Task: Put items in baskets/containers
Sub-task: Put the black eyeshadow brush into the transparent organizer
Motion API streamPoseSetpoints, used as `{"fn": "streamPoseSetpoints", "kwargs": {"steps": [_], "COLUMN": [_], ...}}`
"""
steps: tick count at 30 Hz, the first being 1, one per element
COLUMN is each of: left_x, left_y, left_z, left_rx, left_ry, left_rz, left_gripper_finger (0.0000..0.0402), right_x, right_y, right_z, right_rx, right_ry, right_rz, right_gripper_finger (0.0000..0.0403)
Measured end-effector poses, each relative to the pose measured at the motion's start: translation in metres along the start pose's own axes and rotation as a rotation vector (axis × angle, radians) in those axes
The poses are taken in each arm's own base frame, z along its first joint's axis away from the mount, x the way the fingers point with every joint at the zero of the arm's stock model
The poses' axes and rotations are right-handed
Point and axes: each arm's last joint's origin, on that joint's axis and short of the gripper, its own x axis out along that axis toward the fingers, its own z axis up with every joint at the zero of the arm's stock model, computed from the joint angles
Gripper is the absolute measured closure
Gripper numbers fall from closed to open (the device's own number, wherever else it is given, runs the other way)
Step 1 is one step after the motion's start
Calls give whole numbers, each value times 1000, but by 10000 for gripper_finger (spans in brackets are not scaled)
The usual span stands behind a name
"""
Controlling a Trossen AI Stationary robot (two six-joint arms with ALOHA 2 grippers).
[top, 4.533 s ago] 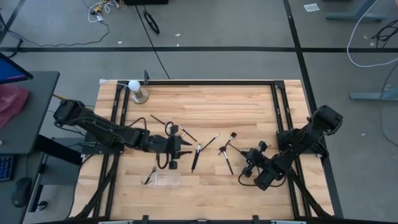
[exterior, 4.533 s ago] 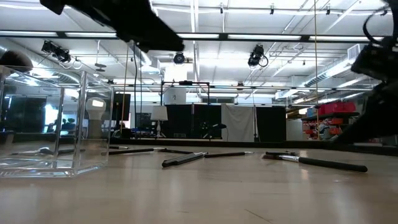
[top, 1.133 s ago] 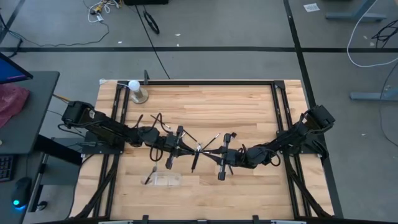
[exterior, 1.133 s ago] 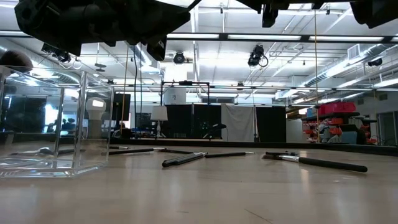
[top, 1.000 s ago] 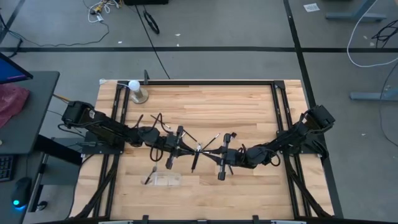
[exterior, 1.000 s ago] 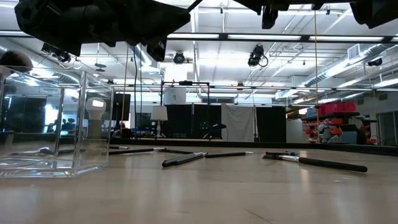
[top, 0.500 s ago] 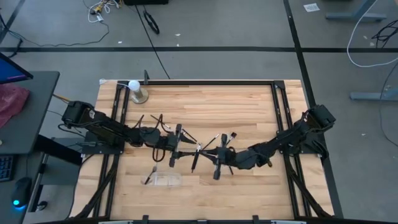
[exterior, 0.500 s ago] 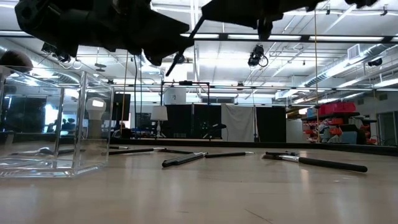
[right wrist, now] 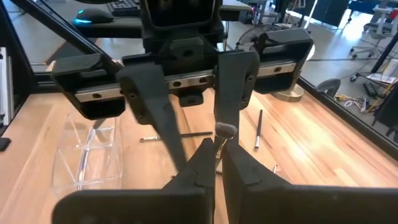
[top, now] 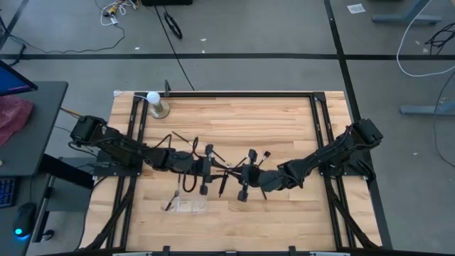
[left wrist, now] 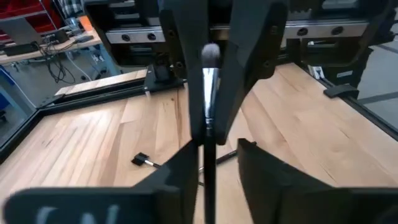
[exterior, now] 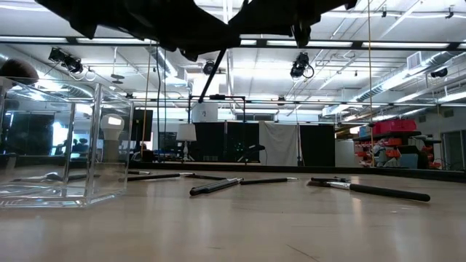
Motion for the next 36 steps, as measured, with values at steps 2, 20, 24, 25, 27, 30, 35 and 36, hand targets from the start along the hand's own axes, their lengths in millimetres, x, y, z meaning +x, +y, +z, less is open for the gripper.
{"fn": "streamPoseSetpoints", "kwargs": {"steps": [2,20,24,25,27,30,35,36], "left_x": [0,-25,-50,-57,-71,-88,-107,-111], "left_y": [0,-26,-48,-53,-65,-80,-99,-101], "left_z": [0,19,29,32,35,35,18,14], "left_rx": [-1,-123,-206,-232,-283,-372,-481,-500], "left_ry": [-1,-6,19,19,32,65,175,196], "left_rz": [1,-50,-70,-70,-72,-72,21,50], "left_gripper_finger": [325,385,385,385,385,385,385,385], "right_x": [0,-46,-54,-54,-52,-51,-51,-51], "right_y": [0,7,13,14,15,14,11,11], "right_z": [0,35,36,35,32,24,17,16], "right_rx": [0,-68,-98,-100,-107,-120,-116,-115], "right_ry": [1,-116,-125,-123,-115,-98,-136,-143], "right_rz": [2,111,135,138,137,134,128,129], "right_gripper_finger": [396,265,251,250,249,248,248,248]}}
